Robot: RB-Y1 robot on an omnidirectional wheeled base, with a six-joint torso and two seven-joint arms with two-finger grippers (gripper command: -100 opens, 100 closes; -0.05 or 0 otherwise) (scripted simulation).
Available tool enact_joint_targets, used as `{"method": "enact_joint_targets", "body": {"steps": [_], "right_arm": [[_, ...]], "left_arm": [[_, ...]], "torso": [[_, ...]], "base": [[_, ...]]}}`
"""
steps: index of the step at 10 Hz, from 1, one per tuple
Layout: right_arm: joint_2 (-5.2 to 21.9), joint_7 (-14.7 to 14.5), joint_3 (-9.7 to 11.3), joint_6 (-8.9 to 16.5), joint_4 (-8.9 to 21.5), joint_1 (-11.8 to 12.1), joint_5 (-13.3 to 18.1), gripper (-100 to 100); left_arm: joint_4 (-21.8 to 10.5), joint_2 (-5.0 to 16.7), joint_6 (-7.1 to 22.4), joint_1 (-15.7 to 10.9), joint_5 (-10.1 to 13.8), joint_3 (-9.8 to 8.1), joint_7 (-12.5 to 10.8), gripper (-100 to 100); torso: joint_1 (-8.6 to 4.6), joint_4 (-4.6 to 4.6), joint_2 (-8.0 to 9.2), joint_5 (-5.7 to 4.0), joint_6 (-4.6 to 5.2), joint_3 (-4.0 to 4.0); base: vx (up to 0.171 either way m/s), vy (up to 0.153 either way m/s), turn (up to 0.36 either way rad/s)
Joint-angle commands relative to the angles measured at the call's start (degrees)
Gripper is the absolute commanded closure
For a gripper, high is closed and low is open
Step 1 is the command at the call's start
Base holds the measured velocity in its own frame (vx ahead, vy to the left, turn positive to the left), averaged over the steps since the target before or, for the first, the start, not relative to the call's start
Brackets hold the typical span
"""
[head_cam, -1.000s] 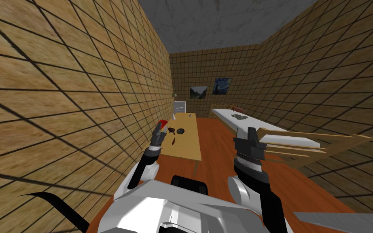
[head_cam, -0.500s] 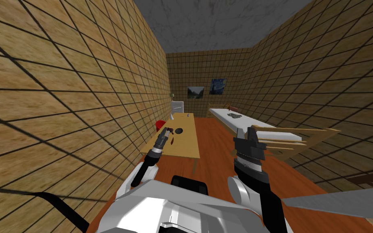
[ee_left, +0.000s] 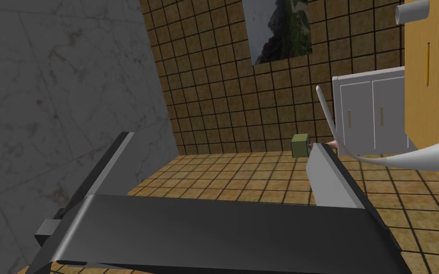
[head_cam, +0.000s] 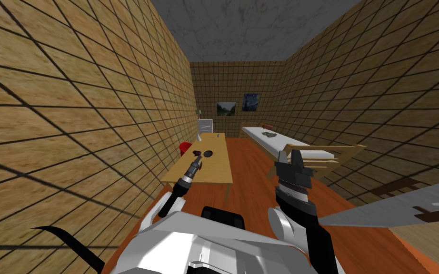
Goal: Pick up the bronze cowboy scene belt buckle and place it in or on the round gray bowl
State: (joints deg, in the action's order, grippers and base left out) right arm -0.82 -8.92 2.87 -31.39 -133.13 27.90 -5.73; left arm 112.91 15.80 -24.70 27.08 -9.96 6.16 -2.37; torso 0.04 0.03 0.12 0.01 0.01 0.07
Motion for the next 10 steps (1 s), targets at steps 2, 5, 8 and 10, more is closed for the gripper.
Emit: {"method": "enact_joint_targets", "body": {"steps": [2,5,8,10], "right_arm": [[0.0,0.0,0.0,0.0,0.0,0.0,0.0,0],[0.0,0.0,0.0,0.0,0.0,0.0,0.0,0],[0.0,0.0,0.0,0.0,0.0,0.0,0.0,0],[0.0,0.0,0.0,0.0,0.0,0.0,0.0,0]], "left_arm": [[-3.5,2.3,2.1,0.0,-1.8,0.46,0.3,-100],[-9.4,4.8,4.3,-1.0,-4.3,1.21,1.1,-100],[-14.2,7.3,6.5,-2.3,-6.5,1.99,2.0,-100],[-17.4,8.5,7.7,-3.1,-7.6,2.39,2.5,-100]], "torso": [[0.01,0.01,0.03,0.0,-0.01,0.02],[-0.02,0.01,0.03,-0.01,0.0,0.02],[0.02,-0.01,-0.06,0.0,-0.03,-0.03],[0.02,-0.01,-0.08,0.0,-0.04,-0.04]], "base": [[-0.042,0.003,-0.139],[-0.038,-0.003,-0.147],[-0.021,0.0,-0.104],[-0.017,-0.001,-0.098]]}}
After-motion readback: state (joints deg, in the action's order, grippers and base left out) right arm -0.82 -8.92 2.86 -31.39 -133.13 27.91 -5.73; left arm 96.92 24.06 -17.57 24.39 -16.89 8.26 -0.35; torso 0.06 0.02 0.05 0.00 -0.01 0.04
